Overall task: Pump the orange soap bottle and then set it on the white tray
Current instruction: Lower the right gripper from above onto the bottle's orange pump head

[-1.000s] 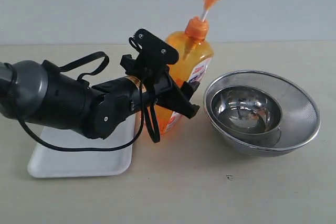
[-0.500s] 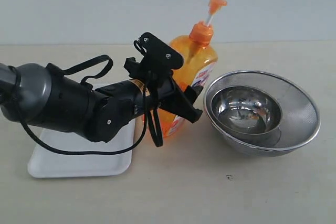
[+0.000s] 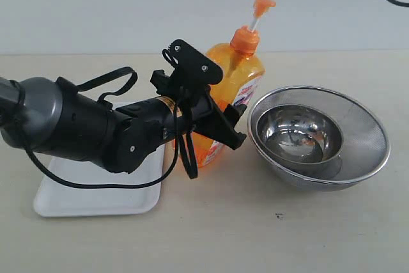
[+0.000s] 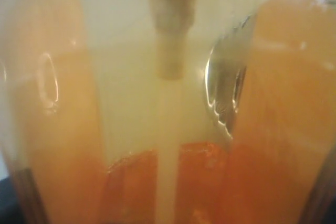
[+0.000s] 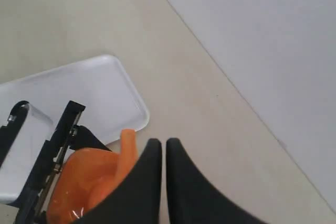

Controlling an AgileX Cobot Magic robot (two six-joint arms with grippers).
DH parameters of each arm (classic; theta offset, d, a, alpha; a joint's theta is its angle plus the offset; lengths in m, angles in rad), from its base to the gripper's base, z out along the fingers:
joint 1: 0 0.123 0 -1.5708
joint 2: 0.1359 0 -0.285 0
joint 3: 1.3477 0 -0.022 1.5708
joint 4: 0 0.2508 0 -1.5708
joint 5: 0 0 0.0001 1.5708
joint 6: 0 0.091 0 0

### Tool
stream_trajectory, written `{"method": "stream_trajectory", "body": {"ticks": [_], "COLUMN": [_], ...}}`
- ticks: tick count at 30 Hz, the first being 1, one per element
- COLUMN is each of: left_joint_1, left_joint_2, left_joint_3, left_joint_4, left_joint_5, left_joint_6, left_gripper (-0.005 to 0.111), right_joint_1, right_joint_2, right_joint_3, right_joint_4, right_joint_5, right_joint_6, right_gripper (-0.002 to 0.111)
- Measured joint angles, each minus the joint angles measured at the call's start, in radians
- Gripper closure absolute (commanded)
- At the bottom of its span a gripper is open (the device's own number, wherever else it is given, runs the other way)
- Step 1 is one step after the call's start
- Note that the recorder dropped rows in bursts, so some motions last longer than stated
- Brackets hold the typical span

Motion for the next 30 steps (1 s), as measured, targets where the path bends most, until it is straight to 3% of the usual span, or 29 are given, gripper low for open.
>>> {"method": "stream_trajectory", "body": {"ticks": [12, 30], "left_joint_1": [0.0, 0.0], "left_joint_2": [0.0, 0.0], "left_joint_3": [0.0, 0.0], "left_joint_4": [0.0, 0.0], "left_joint_5": [0.0, 0.0], "left_joint_6": [0.0, 0.0], "left_gripper": [0.102, 0.102], "right_joint_1": [0.004, 0.042], "right_joint_2": [0.032, 0.032], "right_joint_3": [0.0, 0.0], "right_joint_4": [0.111, 0.111], "right_joint_5": [0.086, 0.098], "right_joint_6": [-0.044, -0.107], "right_gripper": [0.108, 0.108]}}
